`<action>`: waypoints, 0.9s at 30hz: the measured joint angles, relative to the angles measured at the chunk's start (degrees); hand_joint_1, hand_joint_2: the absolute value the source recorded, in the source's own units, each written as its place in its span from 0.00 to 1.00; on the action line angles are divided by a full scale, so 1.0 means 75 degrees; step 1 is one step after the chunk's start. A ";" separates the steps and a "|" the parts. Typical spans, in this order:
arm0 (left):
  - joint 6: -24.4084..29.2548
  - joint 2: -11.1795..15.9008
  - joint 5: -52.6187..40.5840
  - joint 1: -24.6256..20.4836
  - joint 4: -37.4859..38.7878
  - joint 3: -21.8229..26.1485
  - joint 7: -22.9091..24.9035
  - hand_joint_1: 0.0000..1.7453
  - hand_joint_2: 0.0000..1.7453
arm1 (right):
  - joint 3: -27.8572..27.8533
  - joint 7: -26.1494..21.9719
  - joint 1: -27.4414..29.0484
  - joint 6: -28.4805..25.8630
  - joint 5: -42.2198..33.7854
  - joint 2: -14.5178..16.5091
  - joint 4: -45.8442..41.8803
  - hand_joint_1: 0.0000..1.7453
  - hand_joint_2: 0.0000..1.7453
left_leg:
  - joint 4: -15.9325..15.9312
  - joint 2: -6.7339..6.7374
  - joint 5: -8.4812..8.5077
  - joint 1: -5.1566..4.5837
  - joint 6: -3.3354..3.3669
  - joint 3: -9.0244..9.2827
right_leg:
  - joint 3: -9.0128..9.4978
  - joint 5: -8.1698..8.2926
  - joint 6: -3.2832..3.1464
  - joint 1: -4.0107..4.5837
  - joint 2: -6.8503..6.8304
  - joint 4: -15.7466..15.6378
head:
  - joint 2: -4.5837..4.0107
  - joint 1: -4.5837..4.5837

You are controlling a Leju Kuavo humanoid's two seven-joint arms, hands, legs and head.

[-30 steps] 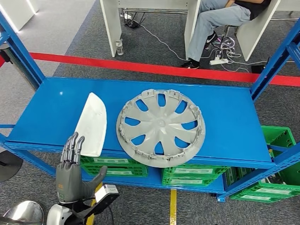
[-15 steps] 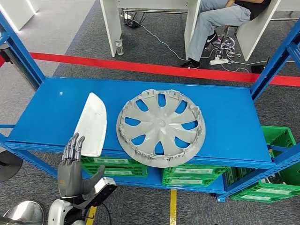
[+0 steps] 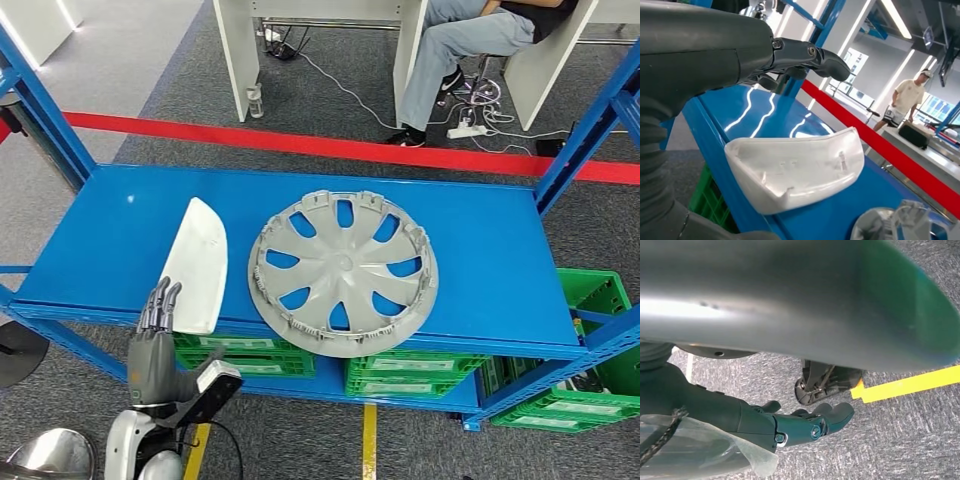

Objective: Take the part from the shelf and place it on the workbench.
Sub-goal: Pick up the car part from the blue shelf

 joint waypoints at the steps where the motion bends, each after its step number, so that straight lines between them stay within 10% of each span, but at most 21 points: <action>1: -0.0031 0.0004 0.0030 -0.0077 0.0077 0.0042 -0.0007 0.00 1.00 | 0.0026 0.0000 -0.0001 0.0004 0.0001 -0.0011 0.0000 0.00 0.00 | 0.0000 0.0000 0.0000 0.0000 0.0000 0.0000 | 0.0000 0.0000 0.0000 0.0000 0.0000 0.0000 | 0.0000 0.0001; 27: -0.0443 -0.0210 0.1011 -0.1162 0.1330 0.0304 -0.0268 0.00 1.00 | 0.0578 0.0105 -0.0026 0.0042 -0.0200 -0.0128 0.0000 0.00 0.00 | 0.0002 0.0000 0.0001 0.0000 0.0000 0.0000 | 0.0003 0.0000 0.0000 0.0000 0.0001 0.0002 | 0.0000 0.0001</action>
